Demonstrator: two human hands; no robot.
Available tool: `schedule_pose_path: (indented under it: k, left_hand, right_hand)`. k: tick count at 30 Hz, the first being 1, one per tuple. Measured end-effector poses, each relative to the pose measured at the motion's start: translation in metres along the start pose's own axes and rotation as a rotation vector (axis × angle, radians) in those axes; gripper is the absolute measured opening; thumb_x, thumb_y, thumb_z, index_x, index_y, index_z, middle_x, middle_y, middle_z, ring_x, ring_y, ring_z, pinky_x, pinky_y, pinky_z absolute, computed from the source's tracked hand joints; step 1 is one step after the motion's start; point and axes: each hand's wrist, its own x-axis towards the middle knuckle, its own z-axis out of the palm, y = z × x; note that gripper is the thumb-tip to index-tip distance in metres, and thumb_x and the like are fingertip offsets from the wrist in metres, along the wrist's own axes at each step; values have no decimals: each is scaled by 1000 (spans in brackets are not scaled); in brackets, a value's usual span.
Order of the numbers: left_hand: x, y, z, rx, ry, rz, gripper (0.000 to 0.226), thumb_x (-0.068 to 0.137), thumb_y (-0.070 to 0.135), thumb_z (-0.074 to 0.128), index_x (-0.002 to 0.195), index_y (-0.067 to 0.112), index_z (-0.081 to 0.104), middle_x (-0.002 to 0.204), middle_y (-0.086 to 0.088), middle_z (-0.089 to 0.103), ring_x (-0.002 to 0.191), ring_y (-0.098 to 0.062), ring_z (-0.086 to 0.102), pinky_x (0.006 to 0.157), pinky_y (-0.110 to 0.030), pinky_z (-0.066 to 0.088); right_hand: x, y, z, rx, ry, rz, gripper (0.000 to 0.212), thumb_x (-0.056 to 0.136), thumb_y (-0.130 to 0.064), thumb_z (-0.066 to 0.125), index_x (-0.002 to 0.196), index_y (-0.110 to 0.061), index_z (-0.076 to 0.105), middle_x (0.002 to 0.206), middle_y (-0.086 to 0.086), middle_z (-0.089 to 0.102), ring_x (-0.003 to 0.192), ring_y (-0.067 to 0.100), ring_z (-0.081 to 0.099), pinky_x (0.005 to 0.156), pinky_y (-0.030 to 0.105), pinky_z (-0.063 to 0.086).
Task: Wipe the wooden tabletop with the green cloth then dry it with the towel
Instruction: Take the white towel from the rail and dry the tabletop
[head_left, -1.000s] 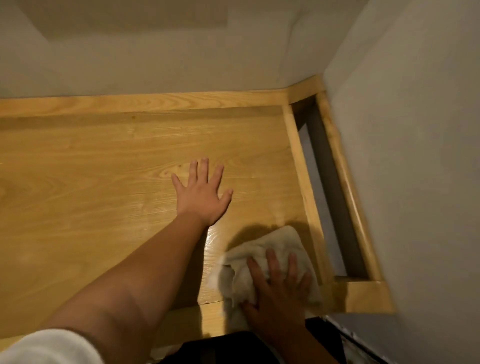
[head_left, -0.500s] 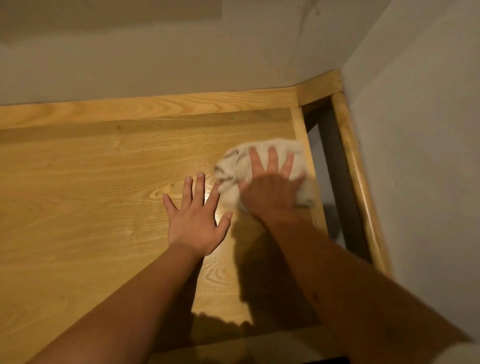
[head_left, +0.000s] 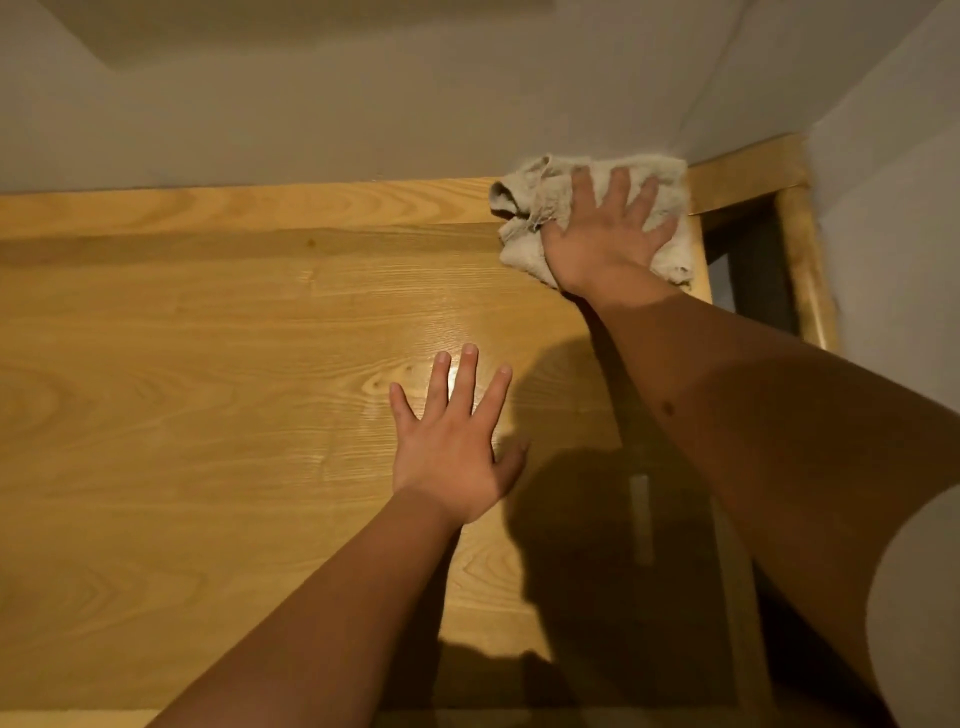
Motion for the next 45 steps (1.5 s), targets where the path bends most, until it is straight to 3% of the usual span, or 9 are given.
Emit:
schedule_pose_path:
  k: [4,8,13,17,24,34,38,42,45]
  left_hand:
    - [0,1,0,8,0,-12,76,92,74,18,157,40,-1,169,1,-9,154,-26,-15,113,-71,-4]
    - [1,3,-2,4,9,-17,76,90,74,18,157,42,-4,169,2,-11,154,-25,-14,114,-71,-4]
    - [0,4,-3,13,32,-12,77,90,75,17,157,41,1,170,0,-5,155,-27,-9,113,-71,-1]
    - [-1,4,-1,18,59,-13,77,90,73,19,158,39,4,170,-1,-2,155,-27,-6,113,-72,1]
    - [-1,4,1,35,57,-15,77,90,74,16,158,39,4,170,-1,-2,155,-28,-6,113,-72,2]
    - [-2,2,-3,22,36,10,80,89,75,15,158,36,4,170,-4,-3,155,-30,-7,113,-73,-1]
    - [-11,-4,-6,-9,28,70,85,90,72,22,159,27,1,170,-6,-4,155,-27,-7,116,-68,1]
    - [-76,-12,5,-46,35,223,86,93,64,28,160,14,7,169,-13,1,155,-30,-1,122,-55,7]
    - [-151,-19,22,-56,-46,367,83,95,63,27,160,13,14,166,-12,-1,155,-33,3,121,-47,1]
  right_hand:
    - [-51,29,7,13,10,-114,73,84,-64,25,151,-40,7,164,2,4,148,40,-5,107,71,6]
    - [-130,61,24,1,22,-93,73,85,-66,29,150,-42,7,164,3,9,148,38,3,108,70,9]
    - [-251,99,45,-30,71,-111,74,83,-65,36,150,-36,26,159,10,26,143,42,22,104,69,18]
    - [-330,120,61,-28,52,-113,80,85,-67,36,154,-31,22,159,13,26,143,46,21,106,70,19]
    - [-430,136,76,22,-6,-78,85,78,-72,49,151,-32,33,158,11,30,142,46,25,105,70,20]
    - [-447,140,82,0,-56,-105,94,74,-75,54,153,-32,27,158,11,27,143,46,22,103,73,21]
    - [-446,141,81,-37,-66,-117,90,76,-73,49,152,-29,29,159,13,25,142,47,22,105,72,19]
    - [-448,138,78,-46,-77,-104,87,76,-73,44,150,-29,33,156,13,27,140,46,23,104,67,17]
    - [-448,140,79,-47,-93,-126,86,74,-71,47,149,-30,34,156,12,29,140,47,24,102,71,23]
